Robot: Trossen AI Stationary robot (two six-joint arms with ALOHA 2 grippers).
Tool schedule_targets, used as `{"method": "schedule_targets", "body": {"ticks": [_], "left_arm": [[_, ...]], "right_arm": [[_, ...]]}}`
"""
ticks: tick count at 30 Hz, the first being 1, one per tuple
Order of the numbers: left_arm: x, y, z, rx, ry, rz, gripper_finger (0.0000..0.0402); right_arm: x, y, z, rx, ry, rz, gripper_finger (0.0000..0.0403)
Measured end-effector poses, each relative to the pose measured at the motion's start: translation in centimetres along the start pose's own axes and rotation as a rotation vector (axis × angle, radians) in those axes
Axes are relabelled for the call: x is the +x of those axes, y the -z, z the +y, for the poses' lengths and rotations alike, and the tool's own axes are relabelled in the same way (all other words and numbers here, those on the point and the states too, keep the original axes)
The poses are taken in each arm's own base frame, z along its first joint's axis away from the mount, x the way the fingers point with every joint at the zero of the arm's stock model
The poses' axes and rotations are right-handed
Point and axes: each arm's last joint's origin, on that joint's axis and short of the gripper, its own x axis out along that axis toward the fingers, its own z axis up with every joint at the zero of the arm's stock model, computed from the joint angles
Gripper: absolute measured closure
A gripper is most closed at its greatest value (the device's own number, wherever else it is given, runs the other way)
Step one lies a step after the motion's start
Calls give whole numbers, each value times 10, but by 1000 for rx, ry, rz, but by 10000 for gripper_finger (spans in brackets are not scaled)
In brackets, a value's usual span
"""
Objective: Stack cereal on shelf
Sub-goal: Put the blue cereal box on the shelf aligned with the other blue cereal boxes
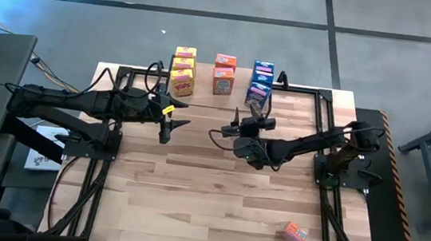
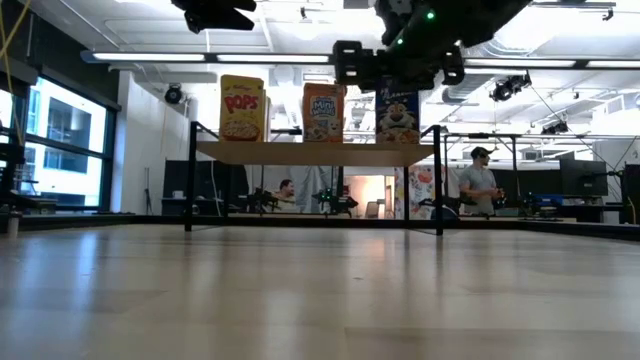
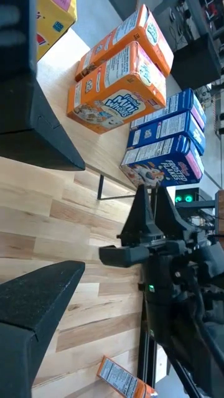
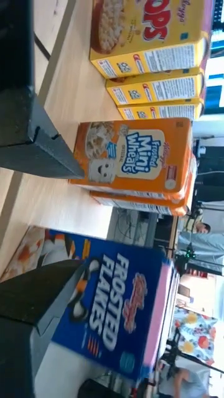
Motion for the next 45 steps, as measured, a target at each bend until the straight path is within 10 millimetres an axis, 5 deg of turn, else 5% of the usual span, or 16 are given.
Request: {"method": "schedule_targets", "body": {"ticks": [23, 45], "left_arm": [[0, 0, 0, 0, 0, 0, 161], [0, 0, 0, 0, 0, 0, 161]], "right_arm": [[5, 17, -30, 79, 53, 77, 185], [21, 17, -36, 66, 107, 83, 185]]}}
